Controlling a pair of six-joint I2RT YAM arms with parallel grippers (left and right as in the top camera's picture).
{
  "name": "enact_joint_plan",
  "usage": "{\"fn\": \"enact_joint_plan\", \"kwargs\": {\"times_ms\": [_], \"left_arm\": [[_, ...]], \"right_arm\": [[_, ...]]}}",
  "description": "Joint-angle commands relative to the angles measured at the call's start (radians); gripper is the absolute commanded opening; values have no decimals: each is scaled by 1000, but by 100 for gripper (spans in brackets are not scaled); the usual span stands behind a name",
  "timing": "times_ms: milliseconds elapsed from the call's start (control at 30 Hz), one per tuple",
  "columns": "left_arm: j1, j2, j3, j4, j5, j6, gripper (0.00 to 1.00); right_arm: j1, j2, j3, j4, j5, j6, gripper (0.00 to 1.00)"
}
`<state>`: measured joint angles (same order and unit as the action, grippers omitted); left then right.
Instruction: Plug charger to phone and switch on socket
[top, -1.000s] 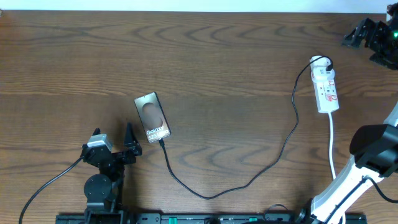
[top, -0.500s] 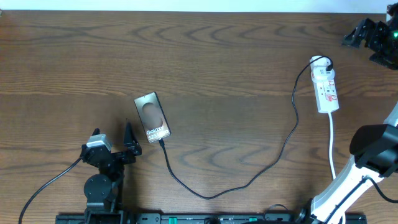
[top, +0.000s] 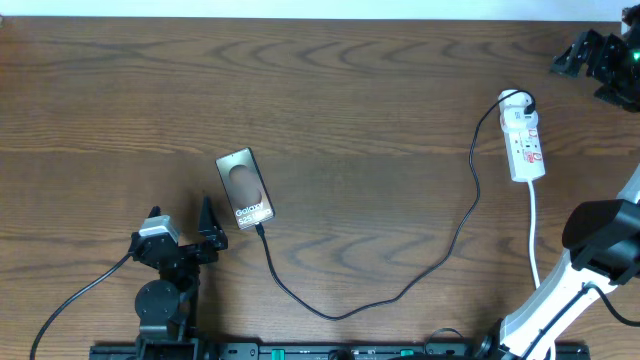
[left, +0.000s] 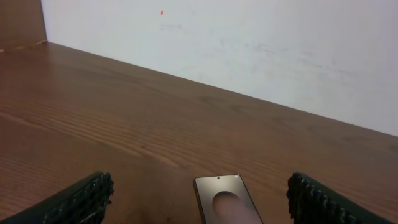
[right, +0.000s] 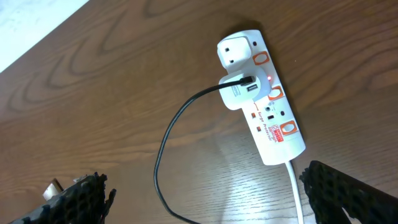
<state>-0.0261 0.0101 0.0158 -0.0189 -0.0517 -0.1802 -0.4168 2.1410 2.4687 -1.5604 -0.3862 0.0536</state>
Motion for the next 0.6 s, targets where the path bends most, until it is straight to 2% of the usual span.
{"fn": "enact_joint_plan", "kwargs": {"times_ms": [0, 367, 567], "left_arm": [[5, -5, -12, -48, -35, 0, 91], [5, -5, -12, -48, -35, 0, 91], [5, -5, -12, -48, -35, 0, 91]], "right_arm": [[-4, 8, 17, -3, -9, 13, 99], [-4, 8, 17, 6, 24, 5, 99], [36, 6, 16, 110, 9, 5, 99]]}}
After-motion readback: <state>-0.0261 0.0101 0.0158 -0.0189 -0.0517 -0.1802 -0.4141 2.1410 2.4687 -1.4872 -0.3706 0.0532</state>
